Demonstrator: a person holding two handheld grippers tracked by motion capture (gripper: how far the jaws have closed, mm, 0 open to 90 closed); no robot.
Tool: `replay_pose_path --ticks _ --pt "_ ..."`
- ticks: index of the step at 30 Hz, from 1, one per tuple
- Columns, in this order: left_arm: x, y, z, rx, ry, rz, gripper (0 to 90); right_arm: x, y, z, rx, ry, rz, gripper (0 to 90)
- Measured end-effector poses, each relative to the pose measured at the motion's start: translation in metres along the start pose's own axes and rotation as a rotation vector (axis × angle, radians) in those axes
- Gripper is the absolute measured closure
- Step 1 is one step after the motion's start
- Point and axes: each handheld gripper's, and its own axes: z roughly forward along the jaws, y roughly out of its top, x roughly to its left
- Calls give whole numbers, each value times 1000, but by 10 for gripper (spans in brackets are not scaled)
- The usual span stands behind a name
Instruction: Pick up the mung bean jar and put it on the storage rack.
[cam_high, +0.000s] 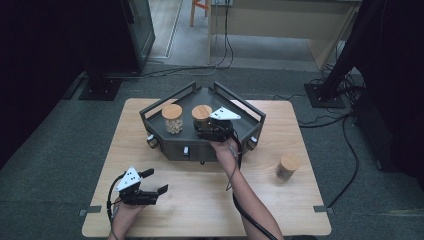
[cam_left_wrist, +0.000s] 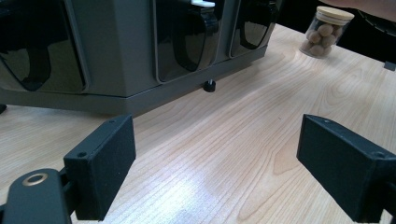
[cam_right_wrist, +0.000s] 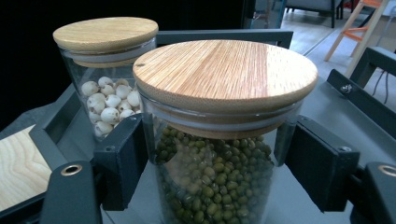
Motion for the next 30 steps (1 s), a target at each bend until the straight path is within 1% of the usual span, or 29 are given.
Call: replay_pose_path --ticks 3,15,20,22,25,30 --pt "0 0 0 1 0 1 116 1 2 1 10 -5 10 255" --pt "0 0 0 -1 0 1 116 5 12 7 65 -24 4 255" --pt "0 0 0 -2 -1 3 116 5 13 8 73 -24 4 255" --pt "0 1 0 2 -2 5 116 6 15 9 87 -27 5 255" --pt "-1 0 0 0 -3 5 116 7 16 9 92 -28 -8 255" --pt "0 0 0 -1 0 1 116 7 16 9 92 -31 4 254"
